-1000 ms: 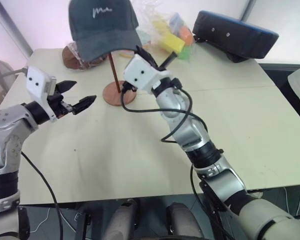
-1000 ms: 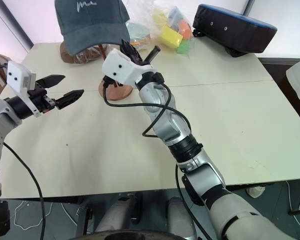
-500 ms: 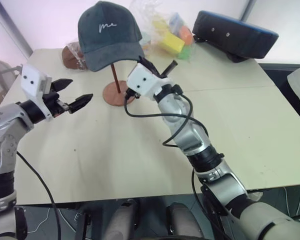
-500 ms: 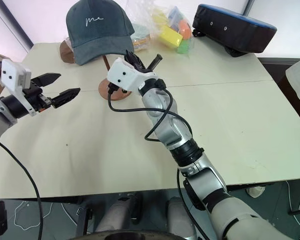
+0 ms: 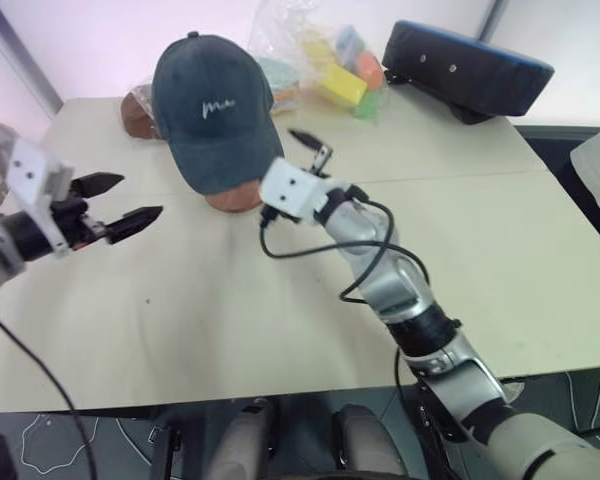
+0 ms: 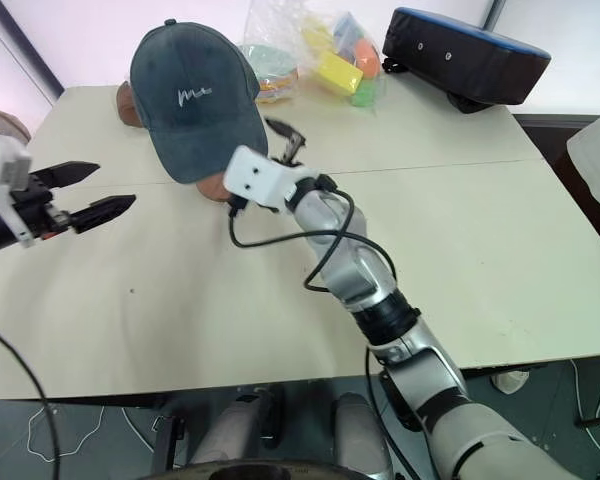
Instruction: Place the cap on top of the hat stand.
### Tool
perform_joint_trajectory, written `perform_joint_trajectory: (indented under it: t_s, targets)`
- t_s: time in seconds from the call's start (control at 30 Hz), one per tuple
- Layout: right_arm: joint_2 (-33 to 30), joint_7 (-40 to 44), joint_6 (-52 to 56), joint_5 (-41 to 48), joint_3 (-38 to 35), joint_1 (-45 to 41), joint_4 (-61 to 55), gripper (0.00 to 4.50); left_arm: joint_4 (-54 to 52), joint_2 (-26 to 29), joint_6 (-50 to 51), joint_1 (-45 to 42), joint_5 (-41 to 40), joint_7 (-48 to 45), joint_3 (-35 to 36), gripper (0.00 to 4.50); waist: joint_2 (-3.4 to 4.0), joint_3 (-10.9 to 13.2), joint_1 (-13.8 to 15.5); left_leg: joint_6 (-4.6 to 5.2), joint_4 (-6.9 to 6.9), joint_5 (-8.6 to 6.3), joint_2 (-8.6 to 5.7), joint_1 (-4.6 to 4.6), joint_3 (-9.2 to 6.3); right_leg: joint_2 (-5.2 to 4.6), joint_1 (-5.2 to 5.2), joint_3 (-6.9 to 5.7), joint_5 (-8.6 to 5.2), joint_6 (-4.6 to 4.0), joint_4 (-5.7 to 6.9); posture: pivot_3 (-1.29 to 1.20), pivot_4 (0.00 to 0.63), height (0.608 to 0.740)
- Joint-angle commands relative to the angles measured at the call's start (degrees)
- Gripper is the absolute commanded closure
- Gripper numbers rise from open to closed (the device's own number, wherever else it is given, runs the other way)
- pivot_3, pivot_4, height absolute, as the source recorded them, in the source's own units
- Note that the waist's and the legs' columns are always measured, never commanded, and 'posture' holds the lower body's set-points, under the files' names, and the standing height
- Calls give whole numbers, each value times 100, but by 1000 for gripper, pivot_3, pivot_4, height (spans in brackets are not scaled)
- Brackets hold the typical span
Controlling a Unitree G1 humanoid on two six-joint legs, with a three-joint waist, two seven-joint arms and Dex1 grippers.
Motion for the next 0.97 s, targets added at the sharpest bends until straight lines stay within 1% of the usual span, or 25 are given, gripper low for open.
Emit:
perform_joint_trajectory:
  t_s: [0.03, 0.1, 0.13, 0.2, 0.37, 0.43, 0.5, 0.6, 0.7, 0.97]
  targets:
    - [-542, 1221, 517, 495, -38, 169, -792, 37, 52, 281, -7, -41, -131, -234, 472, 0, 0, 0, 30, 14, 1, -8, -1, 0, -1, -2, 2, -2, 0, 0, -1, 0, 150, 740]
    - [-862, 1808, 970, 924, -221, 254, -1150, 37, 170, 418, -28, -90, -126, -348, 604, 0, 0, 0, 30, 28, 2, -17, -1, -1, -1, -4, 2, -3, 0, 0, -1, 0, 150, 740]
    - [-950, 1948, 1130, 1065, -288, 256, -1252, 37, 212, 459, -41, -112, -118, -384, 637, 0, -1, 0, 18, 28, 2, -17, 0, -1, -1, -4, 3, -2, 0, 0, -1, 0, 150, 740]
    - [-1086, 2230, 1653, 1556, -676, 101, -1388, 37, 316, 563, -59, -177, -118, -471, 701, 0, -1, 1, -4, 28, 1, -17, 2, -1, -2, -4, 2, -2, 0, -1, 0, 0, 150, 740]
    - [-1742, 2853, 2573, 3012, -2189, -877, -803, 37, 538, 757, -112, -412, -129, -627, 672, 0, -1, 5, -1, 28, 0, -17, 1, -10, -1, -7, -5, -1, -1, -1, -2, 0, 150, 740]
    - [-2055, 3149, 2818, 3583, -2629, -1247, -473, 37, 608, 831, -176, -419, -112, -768, 631, 0, -1, 4, 13, 30, -3, -18, 2, -10, -2, -8, -3, -4, -1, -2, -9, 0, 150, 740]
    - [-2329, 3390, 2888, 4018, -2894, -1500, -222, 37, 658, 926, -198, -446, -114, -931, 589, 0, -2, 4, 6, 32, -5, -20, 2, -11, -1, -8, 0, -4, 0, -2, -16, 0, 150, 740]
    - [-2589, 3605, 2844, 4543, -3106, -1747, 9, 37, 695, 1074, -166, -558, -175, -1174, 487, 0, -2, 5, -7, 36, -5, -22, 3, -13, 2, -10, 4, -3, 0, -2, -22, 0, 150, 740]
    - [-2707, 3678, 2876, 4910, -3089, -1789, 55, 37, 610, 1118, -83, -627, -261, -1320, 409, 0, -1, 5, -20, 37, -8, -22, 4, -14, 3, -10, 16, -1, 0, -2, -21, 0, 150, 740]
    - [-2905, 3571, 2684, 5337, -2966, -1778, 91, 37, 468, 1143, 61, -670, -379, -1474, 374, 0, 1, 7, -13, 37, -7, -22, 4, -17, 5, -11, 15, 0, 0, -2, -22, 0, 150, 740]
